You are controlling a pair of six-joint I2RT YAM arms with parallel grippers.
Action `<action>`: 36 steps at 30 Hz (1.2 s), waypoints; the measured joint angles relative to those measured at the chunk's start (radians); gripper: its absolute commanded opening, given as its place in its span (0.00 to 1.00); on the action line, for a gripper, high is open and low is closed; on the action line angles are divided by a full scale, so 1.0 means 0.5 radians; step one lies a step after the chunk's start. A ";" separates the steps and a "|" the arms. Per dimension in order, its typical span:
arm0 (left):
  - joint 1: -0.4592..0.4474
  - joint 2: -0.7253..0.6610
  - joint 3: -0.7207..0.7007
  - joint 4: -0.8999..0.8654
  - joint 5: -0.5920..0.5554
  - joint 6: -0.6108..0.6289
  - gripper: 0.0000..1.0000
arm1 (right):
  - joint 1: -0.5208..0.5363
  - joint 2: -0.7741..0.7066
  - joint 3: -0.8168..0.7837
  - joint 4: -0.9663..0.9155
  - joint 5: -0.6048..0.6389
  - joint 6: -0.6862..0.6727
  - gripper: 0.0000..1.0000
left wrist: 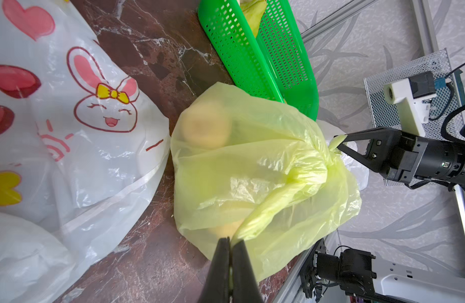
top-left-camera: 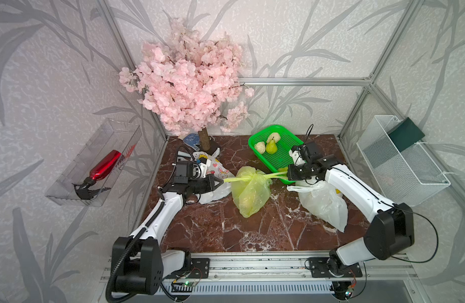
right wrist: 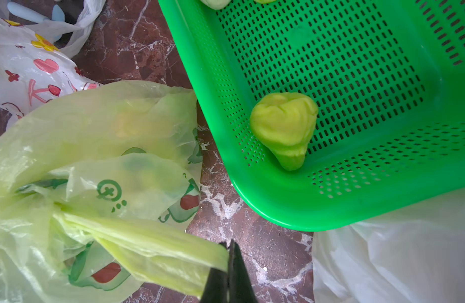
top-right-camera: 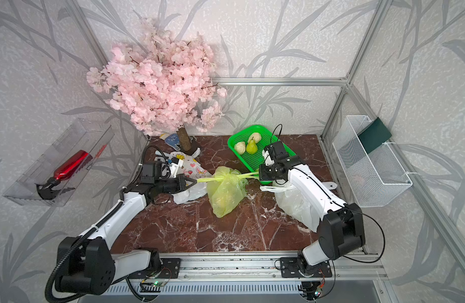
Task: Place the pears into plastic bags & tie knots
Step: Tie the plastic bag at the center of the board, then adjust the plastic bag at the center of the board, then move the plastic bag to the center of the board.
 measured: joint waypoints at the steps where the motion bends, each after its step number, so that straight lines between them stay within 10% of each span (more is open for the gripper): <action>1: 0.007 0.003 0.000 -0.018 -0.008 0.007 0.00 | -0.021 0.000 -0.025 0.003 0.000 -0.014 0.00; 7: 0.014 0.043 0.027 -0.104 -0.043 0.089 0.00 | -0.058 0.000 -0.076 -0.011 0.013 -0.087 0.00; 9: -0.043 0.096 0.121 -0.224 -0.129 0.163 0.03 | -0.040 0.000 -0.071 -0.036 0.051 -0.114 0.21; 18: -0.127 0.002 0.414 -0.430 -0.288 0.285 0.56 | 0.080 -0.340 -0.053 -0.394 0.286 -0.017 0.53; 24: -0.295 0.180 0.416 -0.233 -0.249 0.272 0.71 | -0.032 -0.675 -0.380 -0.396 0.214 0.105 0.57; 36: -0.661 0.747 0.426 -0.014 -0.157 0.134 0.65 | -0.575 -0.354 -0.619 -0.185 0.446 0.059 0.60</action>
